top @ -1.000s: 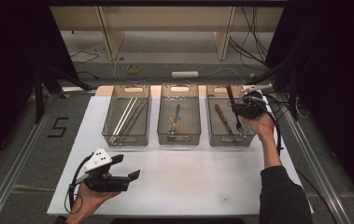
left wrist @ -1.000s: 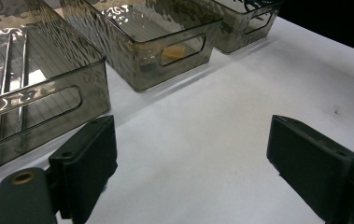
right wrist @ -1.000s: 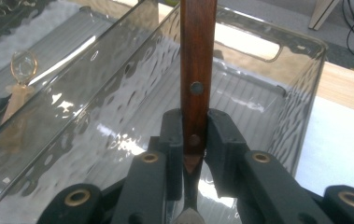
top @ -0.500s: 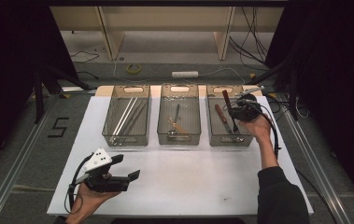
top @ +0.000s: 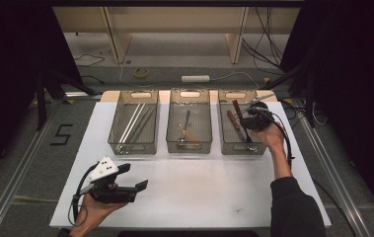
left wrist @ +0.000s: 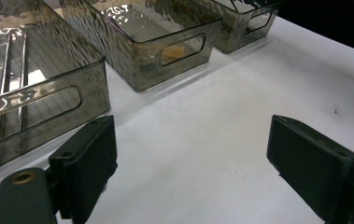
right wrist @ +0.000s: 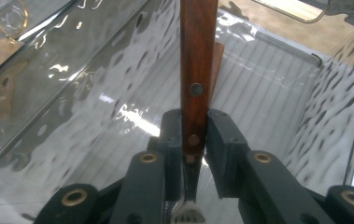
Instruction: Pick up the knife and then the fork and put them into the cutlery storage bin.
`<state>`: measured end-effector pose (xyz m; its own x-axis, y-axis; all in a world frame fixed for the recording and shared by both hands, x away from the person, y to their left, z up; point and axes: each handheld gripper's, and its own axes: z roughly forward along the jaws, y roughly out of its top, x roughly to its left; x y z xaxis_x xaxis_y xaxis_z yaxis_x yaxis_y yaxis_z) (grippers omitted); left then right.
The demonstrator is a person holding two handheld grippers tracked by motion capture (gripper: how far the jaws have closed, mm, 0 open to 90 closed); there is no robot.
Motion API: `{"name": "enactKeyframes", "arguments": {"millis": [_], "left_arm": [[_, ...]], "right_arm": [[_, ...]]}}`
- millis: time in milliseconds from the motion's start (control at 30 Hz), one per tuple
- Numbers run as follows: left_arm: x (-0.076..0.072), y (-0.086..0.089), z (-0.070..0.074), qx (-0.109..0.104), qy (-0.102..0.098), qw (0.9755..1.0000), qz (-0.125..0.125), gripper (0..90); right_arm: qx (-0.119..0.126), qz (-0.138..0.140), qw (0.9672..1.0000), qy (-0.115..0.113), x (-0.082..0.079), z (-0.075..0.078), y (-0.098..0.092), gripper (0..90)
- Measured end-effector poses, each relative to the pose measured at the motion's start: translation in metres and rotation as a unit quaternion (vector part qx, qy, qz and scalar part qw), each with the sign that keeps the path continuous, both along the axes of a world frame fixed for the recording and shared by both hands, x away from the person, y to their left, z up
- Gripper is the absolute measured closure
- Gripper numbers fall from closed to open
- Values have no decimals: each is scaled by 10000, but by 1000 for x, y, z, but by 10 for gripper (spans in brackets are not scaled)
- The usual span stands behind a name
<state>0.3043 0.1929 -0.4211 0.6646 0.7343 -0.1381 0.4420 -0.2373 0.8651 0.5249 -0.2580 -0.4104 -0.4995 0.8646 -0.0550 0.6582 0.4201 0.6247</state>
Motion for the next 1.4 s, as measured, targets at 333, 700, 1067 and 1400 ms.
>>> {"name": "enactKeyframes", "arguments": {"millis": [333,700,1067,1400], "left_arm": [[0,0,0,10,-7,10000,-7,156],[0,0,0,4,-1,10000,1,156],[0,0,0,5,-1,10000,9,156],[0,0,0,6,-1,10000,11,156]], "right_arm": [[224,-62,9996,186,1,3,-2,631],[504,-154,9982,271,-2,8,-5,471],[843,-95,9961,254,-13,17,0,351],[988,-28,9951,45,-31,29,10,307]]}}
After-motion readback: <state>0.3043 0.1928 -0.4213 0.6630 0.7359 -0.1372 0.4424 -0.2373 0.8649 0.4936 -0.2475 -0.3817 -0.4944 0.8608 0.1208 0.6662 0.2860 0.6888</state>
